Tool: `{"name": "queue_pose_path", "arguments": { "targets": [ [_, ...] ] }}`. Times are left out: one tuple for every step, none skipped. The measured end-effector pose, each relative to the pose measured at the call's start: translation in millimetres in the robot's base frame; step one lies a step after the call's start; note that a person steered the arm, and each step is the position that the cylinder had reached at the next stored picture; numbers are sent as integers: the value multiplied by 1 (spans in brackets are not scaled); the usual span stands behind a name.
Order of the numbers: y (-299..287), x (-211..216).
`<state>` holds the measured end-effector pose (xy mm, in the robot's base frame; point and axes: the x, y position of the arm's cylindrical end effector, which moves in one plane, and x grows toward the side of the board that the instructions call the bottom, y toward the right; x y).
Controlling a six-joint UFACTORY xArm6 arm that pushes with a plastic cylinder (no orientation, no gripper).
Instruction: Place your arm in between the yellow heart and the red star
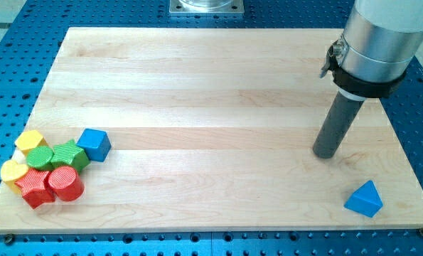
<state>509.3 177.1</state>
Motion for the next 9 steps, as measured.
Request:
{"name": "queue_pose_path", "arguments": {
  "targets": [
    [0,0],
    [0,3],
    [-66,-5],
    [-133,1],
    [-193,68],
    [-273,105],
    [-307,109],
    [-410,109],
    [-480,106]
  ]
}}
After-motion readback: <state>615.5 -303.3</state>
